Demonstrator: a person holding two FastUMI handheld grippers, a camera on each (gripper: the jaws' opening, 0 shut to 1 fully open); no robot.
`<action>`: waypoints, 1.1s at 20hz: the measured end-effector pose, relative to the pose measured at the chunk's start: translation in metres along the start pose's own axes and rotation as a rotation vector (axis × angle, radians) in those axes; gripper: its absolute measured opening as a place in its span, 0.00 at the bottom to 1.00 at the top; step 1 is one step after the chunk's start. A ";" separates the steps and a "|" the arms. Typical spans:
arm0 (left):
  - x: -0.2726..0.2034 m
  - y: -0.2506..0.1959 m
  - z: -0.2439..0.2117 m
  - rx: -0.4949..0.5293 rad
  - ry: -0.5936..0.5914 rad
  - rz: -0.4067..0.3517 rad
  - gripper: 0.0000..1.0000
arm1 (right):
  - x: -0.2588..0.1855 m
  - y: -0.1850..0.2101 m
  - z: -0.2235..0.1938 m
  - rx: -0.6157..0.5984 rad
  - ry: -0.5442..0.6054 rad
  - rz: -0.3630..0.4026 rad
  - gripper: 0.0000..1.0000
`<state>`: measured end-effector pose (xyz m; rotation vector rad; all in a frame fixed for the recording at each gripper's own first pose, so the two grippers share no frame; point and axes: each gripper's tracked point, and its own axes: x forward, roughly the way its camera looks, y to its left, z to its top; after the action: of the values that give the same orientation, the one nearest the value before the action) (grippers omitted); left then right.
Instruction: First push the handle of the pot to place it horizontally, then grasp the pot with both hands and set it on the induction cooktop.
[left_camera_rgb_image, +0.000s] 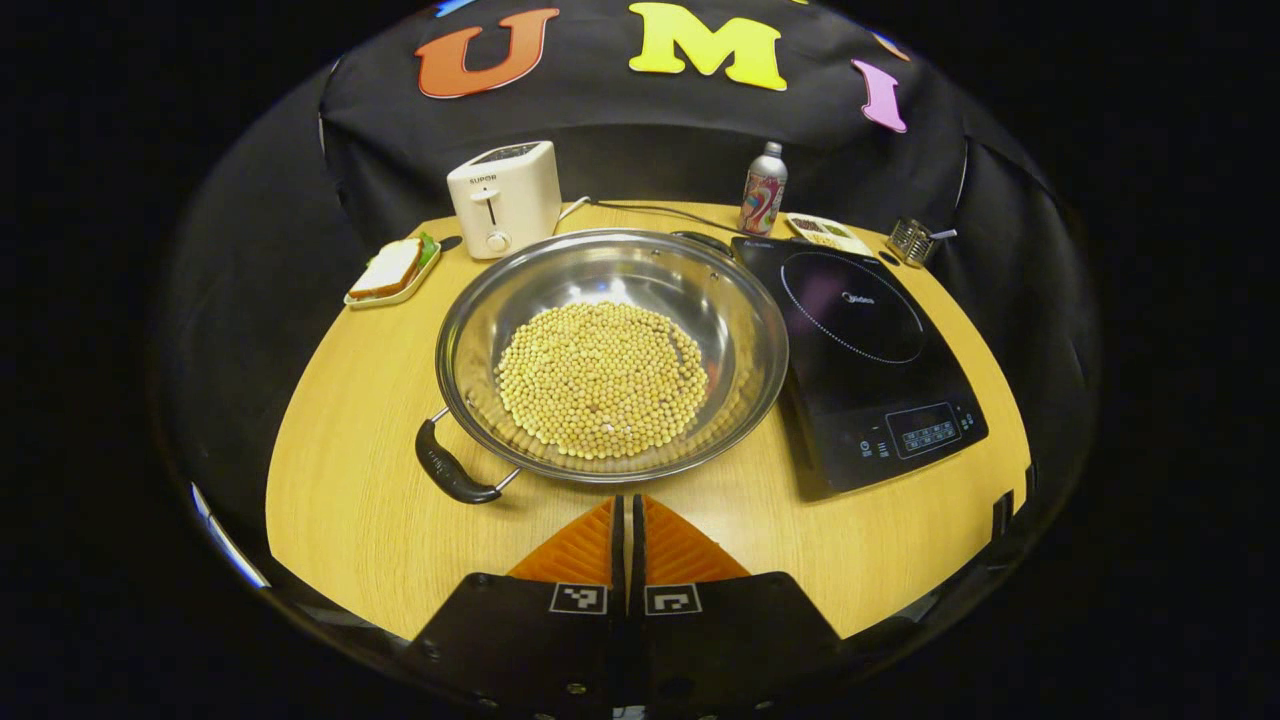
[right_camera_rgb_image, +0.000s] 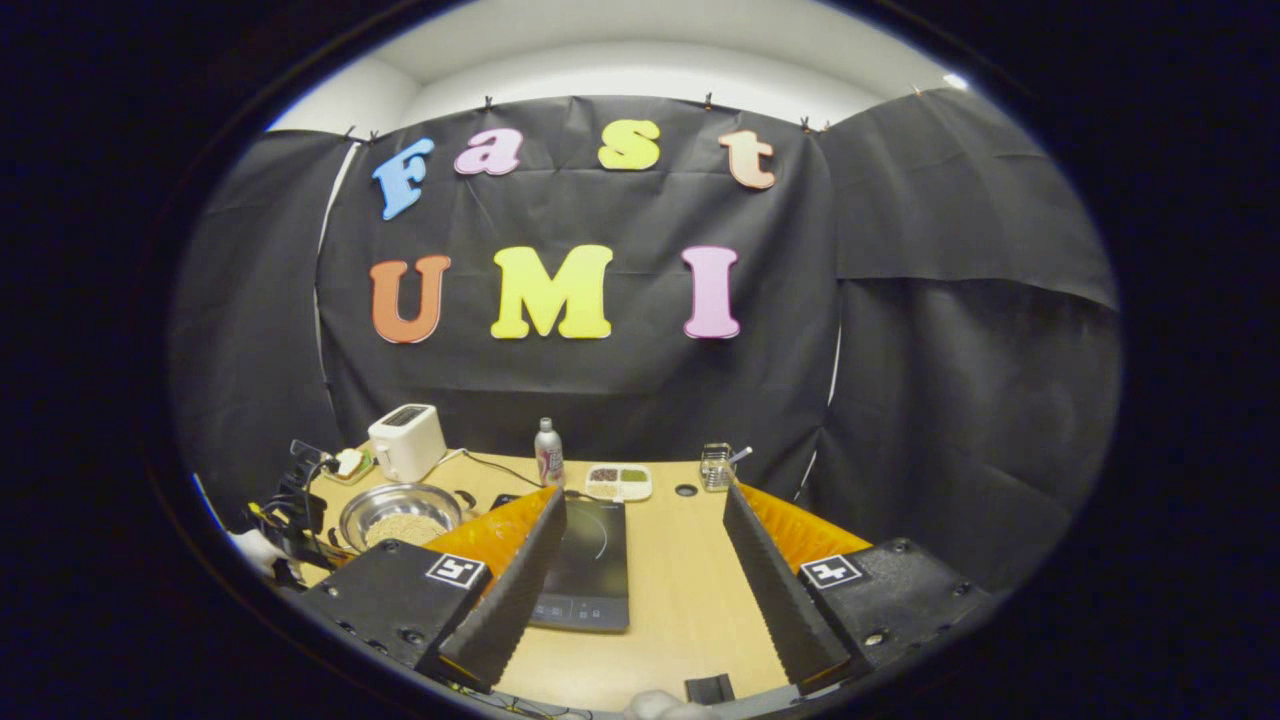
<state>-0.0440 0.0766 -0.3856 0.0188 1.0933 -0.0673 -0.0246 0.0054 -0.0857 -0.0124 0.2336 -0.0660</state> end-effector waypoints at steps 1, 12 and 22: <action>0.003 0.003 0.001 0.004 0.014 0.004 0.00 | 0.000 -0.001 -0.004 0.004 0.005 -0.005 0.98; 0.026 0.042 0.001 0.022 0.101 0.070 0.10 | 0.006 -0.004 -0.013 0.030 0.047 -0.016 0.99; 0.033 0.074 0.005 -0.051 0.112 0.107 0.00 | 0.017 -0.003 -0.014 0.011 0.052 -0.019 0.98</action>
<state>-0.0200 0.1486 -0.4141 0.0349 1.2034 0.0582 -0.0112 0.0009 -0.1035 -0.0022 0.2856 -0.0865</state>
